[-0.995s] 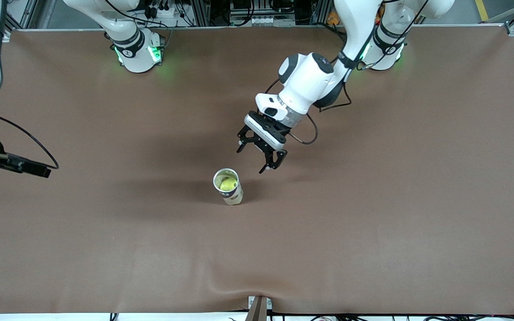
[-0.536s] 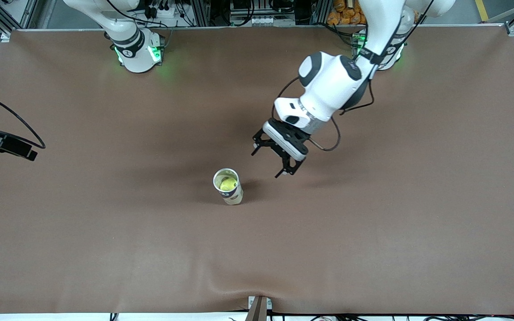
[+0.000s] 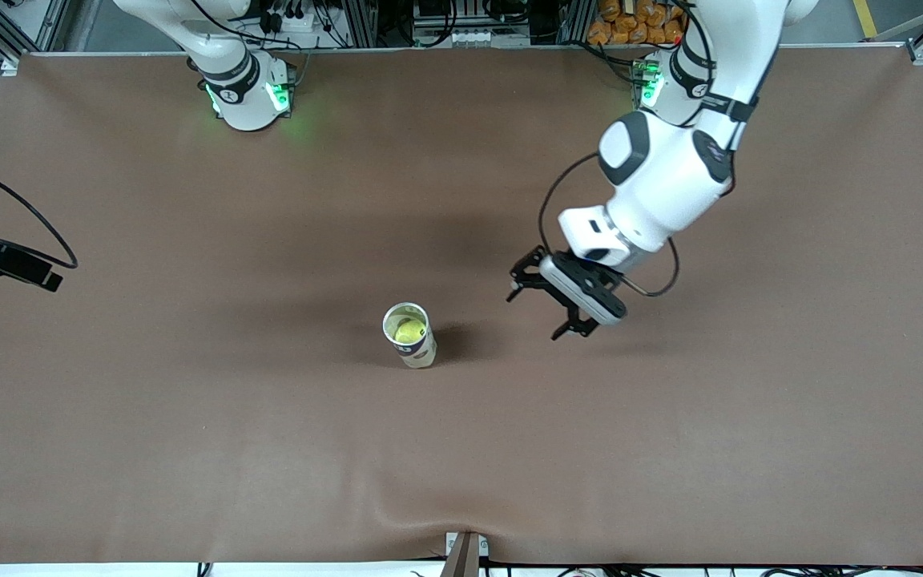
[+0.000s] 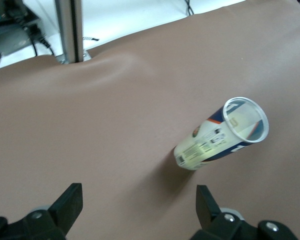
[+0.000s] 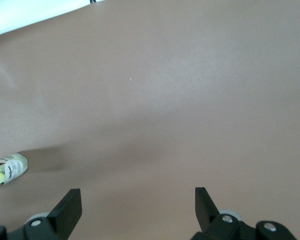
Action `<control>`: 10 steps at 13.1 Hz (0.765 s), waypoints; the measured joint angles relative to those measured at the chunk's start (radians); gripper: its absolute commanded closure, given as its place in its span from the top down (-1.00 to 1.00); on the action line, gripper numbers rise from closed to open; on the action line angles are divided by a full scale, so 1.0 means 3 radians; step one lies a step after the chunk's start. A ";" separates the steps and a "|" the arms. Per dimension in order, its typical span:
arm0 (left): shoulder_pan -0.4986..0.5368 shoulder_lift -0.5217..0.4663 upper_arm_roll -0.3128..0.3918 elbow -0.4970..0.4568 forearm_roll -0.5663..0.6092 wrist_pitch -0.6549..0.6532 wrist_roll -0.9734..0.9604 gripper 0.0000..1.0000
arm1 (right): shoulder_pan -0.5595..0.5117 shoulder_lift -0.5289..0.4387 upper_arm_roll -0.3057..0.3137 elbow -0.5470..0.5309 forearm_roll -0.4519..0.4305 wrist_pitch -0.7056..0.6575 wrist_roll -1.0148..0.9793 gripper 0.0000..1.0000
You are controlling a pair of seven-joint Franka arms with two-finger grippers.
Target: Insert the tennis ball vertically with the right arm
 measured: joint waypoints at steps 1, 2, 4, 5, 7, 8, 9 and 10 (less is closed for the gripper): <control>0.0063 -0.0001 0.0004 0.0017 0.0021 -0.0107 0.0002 1.00 | 0.0000 -0.0031 0.0000 -0.0001 0.0000 -0.0002 0.0003 1.00; 0.0138 -0.0002 0.0007 0.0042 0.0092 -0.0225 0.0002 1.00 | 0.0000 -0.0057 0.0000 -0.0003 0.0001 -0.0008 0.0004 1.00; 0.0330 -0.0005 0.0011 0.0192 0.0378 -0.0627 -0.0072 1.00 | 0.0003 -0.0123 0.0004 -0.0060 0.0007 0.0009 0.0004 1.00; 0.0423 -0.0009 0.0011 0.0299 0.0602 -0.0827 -0.0184 1.00 | 0.0017 -0.0219 -0.0003 -0.0198 0.0011 0.0086 0.0004 1.00; 0.0520 -0.0026 0.0011 0.0471 0.0902 -0.1142 -0.0467 1.00 | 0.0143 -0.0529 -0.0117 -0.0619 0.0016 0.0203 0.0006 1.00; 0.0528 -0.0040 0.0011 0.0520 0.0991 -0.1270 -0.0578 1.00 | 0.0198 -0.0673 -0.0168 -0.0783 0.0020 0.0201 0.0009 1.00; 0.0538 -0.0058 0.0011 0.0571 0.1062 -0.1421 -0.0648 1.00 | 0.0219 -0.0783 -0.0199 -0.0889 0.0041 0.0193 0.0010 1.00; 0.0572 -0.0081 0.0013 0.0642 0.1128 -0.1620 -0.0713 1.00 | 0.0225 -0.0863 -0.0219 -0.0947 0.0071 0.0161 0.0009 1.00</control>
